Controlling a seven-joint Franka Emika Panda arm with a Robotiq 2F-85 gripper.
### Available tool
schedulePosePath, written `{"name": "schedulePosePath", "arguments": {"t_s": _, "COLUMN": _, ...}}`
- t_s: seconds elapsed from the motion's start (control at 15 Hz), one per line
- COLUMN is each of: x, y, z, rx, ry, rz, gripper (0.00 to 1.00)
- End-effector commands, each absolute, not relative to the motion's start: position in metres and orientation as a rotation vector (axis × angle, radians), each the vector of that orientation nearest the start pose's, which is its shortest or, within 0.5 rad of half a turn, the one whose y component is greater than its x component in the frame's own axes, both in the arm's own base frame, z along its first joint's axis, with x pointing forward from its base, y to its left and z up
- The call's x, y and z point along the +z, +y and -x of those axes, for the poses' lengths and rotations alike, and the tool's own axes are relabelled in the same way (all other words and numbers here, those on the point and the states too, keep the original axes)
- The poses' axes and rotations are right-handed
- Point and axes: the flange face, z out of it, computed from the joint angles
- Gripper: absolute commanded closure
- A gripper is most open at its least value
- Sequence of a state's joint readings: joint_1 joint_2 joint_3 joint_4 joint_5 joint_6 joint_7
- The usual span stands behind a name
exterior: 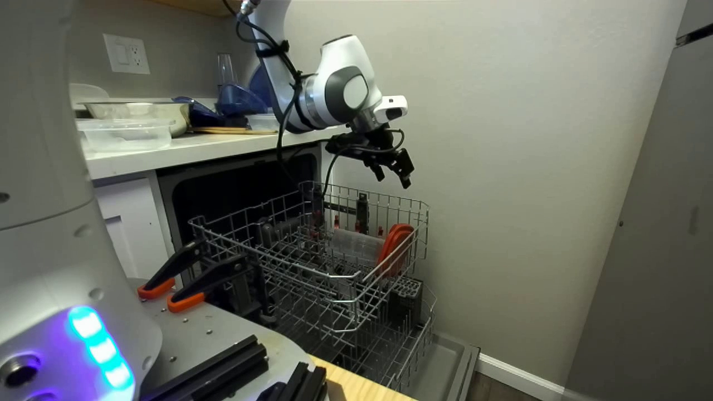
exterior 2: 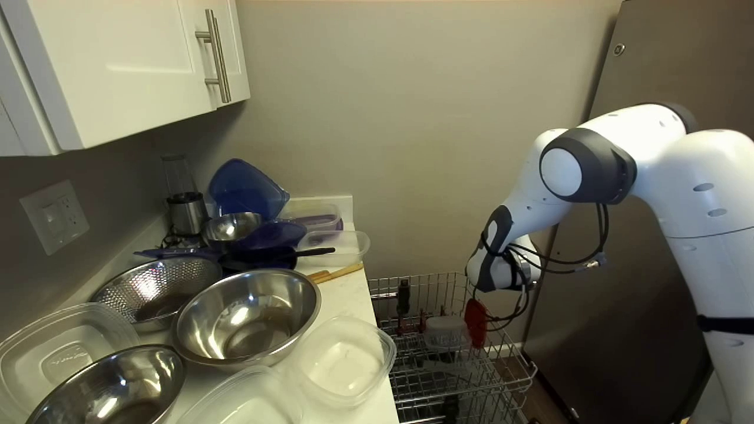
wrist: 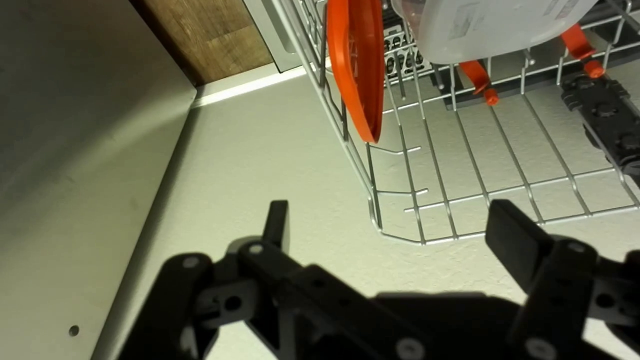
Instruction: Put the red lid in the dishwasher.
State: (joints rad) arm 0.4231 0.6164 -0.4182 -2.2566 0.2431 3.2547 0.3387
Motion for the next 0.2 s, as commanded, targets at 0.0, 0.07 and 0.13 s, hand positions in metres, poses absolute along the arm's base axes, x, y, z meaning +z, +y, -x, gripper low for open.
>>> {"name": "schedulePosePath", "arguments": {"t_s": 0.0, "x": 0.1607, "y": -0.0247, "z": -0.5619, "rx": -0.775, "ry": 0.719, "rz": 3.075, "gripper": 0.0}}
{"name": "schedulePosePath", "arguments": {"t_s": 0.07, "x": 0.1605, "y": -0.0247, "z": -0.5618, "rx": -0.774, "ry": 0.718, "rz": 3.076, "gripper": 0.0}}
{"name": "schedulePosePath", "arguments": {"t_s": 0.13, "x": 0.1605, "y": -0.0247, "z": -0.5618, "rx": -0.774, "ry": 0.718, "rz": 3.076, "gripper": 0.0}}
